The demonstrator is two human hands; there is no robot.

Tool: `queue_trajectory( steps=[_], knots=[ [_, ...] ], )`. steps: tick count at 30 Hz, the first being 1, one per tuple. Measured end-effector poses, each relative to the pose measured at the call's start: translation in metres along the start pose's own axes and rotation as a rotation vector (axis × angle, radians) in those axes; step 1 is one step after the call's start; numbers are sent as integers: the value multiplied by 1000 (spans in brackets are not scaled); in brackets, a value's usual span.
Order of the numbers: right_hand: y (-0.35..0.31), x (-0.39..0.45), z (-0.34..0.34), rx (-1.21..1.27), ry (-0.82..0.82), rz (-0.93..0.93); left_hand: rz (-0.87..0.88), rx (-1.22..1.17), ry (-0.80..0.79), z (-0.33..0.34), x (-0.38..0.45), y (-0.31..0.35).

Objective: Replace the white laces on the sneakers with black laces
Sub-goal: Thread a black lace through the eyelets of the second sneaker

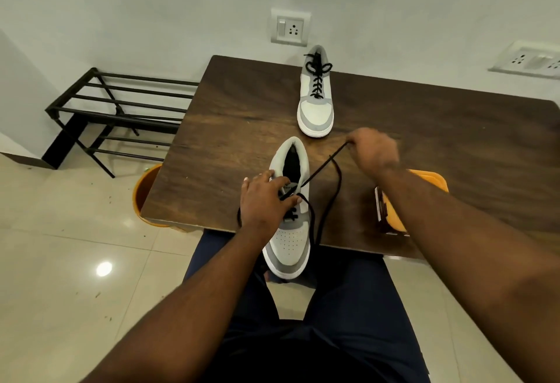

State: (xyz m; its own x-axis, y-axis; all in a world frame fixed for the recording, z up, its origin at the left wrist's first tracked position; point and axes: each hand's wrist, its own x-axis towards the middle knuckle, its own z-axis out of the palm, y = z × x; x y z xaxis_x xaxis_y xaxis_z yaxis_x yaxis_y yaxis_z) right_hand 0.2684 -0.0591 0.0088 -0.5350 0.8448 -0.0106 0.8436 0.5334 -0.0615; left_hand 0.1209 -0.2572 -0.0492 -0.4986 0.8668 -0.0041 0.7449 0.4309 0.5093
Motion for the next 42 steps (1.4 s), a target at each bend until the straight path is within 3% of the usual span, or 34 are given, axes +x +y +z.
queue_trajectory(
  steps=[4, 7, 12, 15, 17, 19, 23, 27, 33, 36, 38, 42],
  knots=[
    [-4, 2, -2, 28, -57, 88, 5, 12, 11, 1, -1, -1],
    [-35, -33, 20, 60, -152, -56, 1, 7, 15, 5, -4, -2],
    [-70, -80, 38, 394, -142, -173, -8, 25, 8, 6, -3, -3],
    [-72, -76, 38, 373, -113, -216, -11, 54, 12, 4, -3, -2],
    [-61, -63, 29, 230, -128, -236, -11, 74, 16, 2, -4, -1],
    [-42, -40, 13, 94, -84, -158, -12, 92, 10, 0, -5, -1],
    [3, 3, -29, 93, 82, 96, -24, 86, -10, -2, -7, 0],
    [-13, 2, -38, -28, -129, -34, -37, 71, -12, -1, -9, 0],
    [-65, -39, 4, 143, -403, -277, -44, 75, -18, -1, -9, 0],
    [-70, -43, 12, 171, -380, -293, -36, 72, -19, -2, -9, 1],
    [-64, -32, 1, 31, -326, -323, -34, 73, -16, -4, -8, 1],
    [-27, 7, -42, -134, -46, -183, -37, 93, -27, -6, -9, -1]
  ],
)
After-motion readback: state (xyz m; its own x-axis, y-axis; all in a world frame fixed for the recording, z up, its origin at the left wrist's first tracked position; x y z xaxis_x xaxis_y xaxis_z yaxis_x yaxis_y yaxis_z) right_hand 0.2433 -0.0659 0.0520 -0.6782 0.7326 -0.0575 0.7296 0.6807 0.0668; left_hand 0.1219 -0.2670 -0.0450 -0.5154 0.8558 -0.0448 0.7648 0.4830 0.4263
